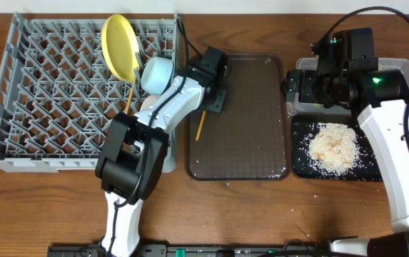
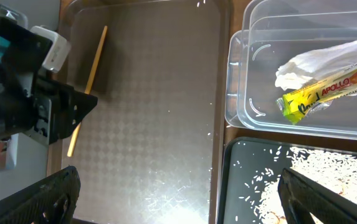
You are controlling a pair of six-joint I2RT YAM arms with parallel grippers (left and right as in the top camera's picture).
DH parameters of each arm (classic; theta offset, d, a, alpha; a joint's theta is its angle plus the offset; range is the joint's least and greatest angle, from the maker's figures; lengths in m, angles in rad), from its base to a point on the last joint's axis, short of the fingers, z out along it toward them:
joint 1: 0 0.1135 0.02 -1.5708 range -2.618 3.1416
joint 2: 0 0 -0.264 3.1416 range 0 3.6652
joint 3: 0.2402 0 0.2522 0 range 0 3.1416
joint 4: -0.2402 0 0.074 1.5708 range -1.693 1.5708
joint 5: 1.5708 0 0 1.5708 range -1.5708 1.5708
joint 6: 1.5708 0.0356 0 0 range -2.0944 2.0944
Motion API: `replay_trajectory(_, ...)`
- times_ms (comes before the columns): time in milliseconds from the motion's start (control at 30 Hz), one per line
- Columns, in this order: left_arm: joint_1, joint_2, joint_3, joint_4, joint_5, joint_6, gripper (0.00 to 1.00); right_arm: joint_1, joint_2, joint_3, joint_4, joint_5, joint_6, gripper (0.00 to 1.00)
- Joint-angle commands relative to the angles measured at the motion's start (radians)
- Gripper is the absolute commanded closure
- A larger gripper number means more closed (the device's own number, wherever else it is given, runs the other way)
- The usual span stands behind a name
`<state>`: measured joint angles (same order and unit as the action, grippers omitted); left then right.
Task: Sort waste into correct bins and load items into the dishwasher
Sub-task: 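Move the left gripper back to the remaining chopstick on the tray, then grasp the second chopstick and carry it into the rack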
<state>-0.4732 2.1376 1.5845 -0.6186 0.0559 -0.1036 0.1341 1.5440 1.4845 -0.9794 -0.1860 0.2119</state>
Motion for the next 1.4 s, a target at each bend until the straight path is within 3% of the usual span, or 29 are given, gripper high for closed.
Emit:
replay_trajectory(0,0.003,0.035,0.005,0.003,-0.013,-0.026,0.48,-0.002,-0.006,0.0,-0.001,0.002,0.0,0.01)
replay_trajectory(267,0.003,0.071,0.003,-0.001,-0.011,-0.059,0.51,-0.002,-0.006,0.0,-0.001,0.002,0.0,0.01)
replay_trajectory(533,0.002,0.071,0.003,-0.048,0.094,-0.1,0.92,-0.002,-0.006,0.0,-0.001,0.002,0.0,0.01)
replay_trajectory(767,0.003,0.027,0.037,-0.132,0.093,-0.123,0.92,-0.002,-0.006,0.0,-0.001,0.002,0.0,0.01)
replay_trajectory(933,0.016,-0.129,0.093,-0.224,0.077,-0.084,0.92,-0.002,-0.006,0.0,-0.001,0.002,0.0,0.01)
replay_trajectory(1167,0.084,-0.385,0.099,-0.364,-0.153,-0.03,0.92,-0.002,-0.006,0.0,-0.001,0.002,0.0,0.01)
replay_trajectory(1367,0.217,-0.429,0.093,-0.447,-0.252,0.091,0.93,-0.002,-0.006,0.0,-0.001,0.002,0.0,0.01)
